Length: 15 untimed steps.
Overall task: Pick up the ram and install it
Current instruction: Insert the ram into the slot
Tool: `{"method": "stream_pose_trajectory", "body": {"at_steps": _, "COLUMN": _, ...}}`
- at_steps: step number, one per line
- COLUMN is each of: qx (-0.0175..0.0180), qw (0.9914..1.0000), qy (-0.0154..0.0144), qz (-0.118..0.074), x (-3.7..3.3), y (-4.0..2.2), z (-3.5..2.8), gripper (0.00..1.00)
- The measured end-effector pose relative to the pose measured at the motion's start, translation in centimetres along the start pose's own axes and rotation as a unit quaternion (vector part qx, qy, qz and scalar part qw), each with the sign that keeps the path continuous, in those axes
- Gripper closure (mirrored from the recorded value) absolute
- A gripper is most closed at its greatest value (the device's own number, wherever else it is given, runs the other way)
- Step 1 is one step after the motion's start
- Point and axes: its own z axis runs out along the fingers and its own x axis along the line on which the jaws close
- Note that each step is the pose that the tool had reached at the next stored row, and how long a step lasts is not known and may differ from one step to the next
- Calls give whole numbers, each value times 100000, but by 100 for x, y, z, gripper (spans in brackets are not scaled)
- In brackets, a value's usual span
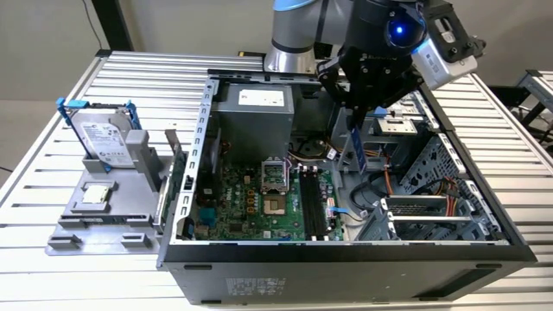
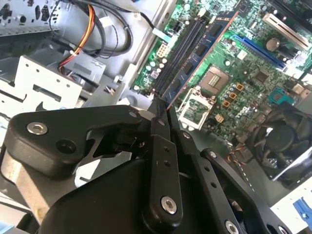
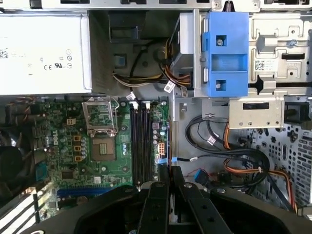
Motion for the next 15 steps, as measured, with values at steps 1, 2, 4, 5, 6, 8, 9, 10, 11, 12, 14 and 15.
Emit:
{"method": "stream_pose_trajectory", "body": {"at_steps": 1, "qx": 2, "qw": 100000, "qy": -1, "qz": 6, "x": -6, "y": 0, "z": 19, "gripper": 100}}
{"method": "stream_pose_trajectory", "body": {"at_steps": 2, "qx": 0, "qw": 100000, "qy": -2, "qz": 6, "x": -11, "y": 0, "z": 37, "gripper": 100}}
{"method": "stream_pose_trajectory", "body": {"at_steps": 4, "qx": 2, "qw": 100000, "qy": -5, "qz": 3, "x": -22, "y": 2, "z": 70, "gripper": 100}}
{"method": "stream_pose_trajectory", "body": {"at_steps": 5, "qx": 4, "qw": 100000, "qy": -7, "qz": 5, "x": -27, "y": 2, "z": 84, "gripper": 100}}
{"method": "stream_pose_trajectory", "body": {"at_steps": 6, "qx": 7, "qw": 100000, "qy": -7, "qz": 6, "x": -33, "y": 2, "z": 100, "gripper": 100}}
{"method": "stream_pose_trajectory", "body": {"at_steps": 8, "qx": 31, "qw": 100000, "qy": -7, "qz": 3, "x": -48, "y": 3, "z": 135, "gripper": 100}}
{"method": "stream_pose_trajectory", "body": {"at_steps": 9, "qx": 29, "qw": 100000, "qy": -7, "qz": 4, "x": -55, "y": 4, "z": 154, "gripper": 100}}
{"method": "stream_pose_trajectory", "body": {"at_steps": 10, "qx": 32, "qw": 100000, "qy": -8, "qz": 5, "x": -62, "y": 4, "z": 172, "gripper": 100}}
{"method": "stream_pose_trajectory", "body": {"at_steps": 11, "qx": 32, "qw": 100000, "qy": -9, "qz": 3, "x": -68, "y": 5, "z": 192, "gripper": 100}}
{"method": "stream_pose_trajectory", "body": {"at_steps": 12, "qx": 32, "qw": 100000, "qy": -10, "qz": 2, "x": -74, "y": 5, "z": 210, "gripper": 100}}
{"method": "stream_pose_trajectory", "body": {"at_steps": 14, "qx": 37, "qw": 100000, "qy": -9, "qz": 5, "x": -85, "y": 6, "z": 246, "gripper": 100}}
{"method": "stream_pose_trajectory", "body": {"at_steps": 15, "qx": 35, "qw": 100000, "qy": -10, "qz": 5, "x": -91, "y": 6, "z": 265, "gripper": 100}}
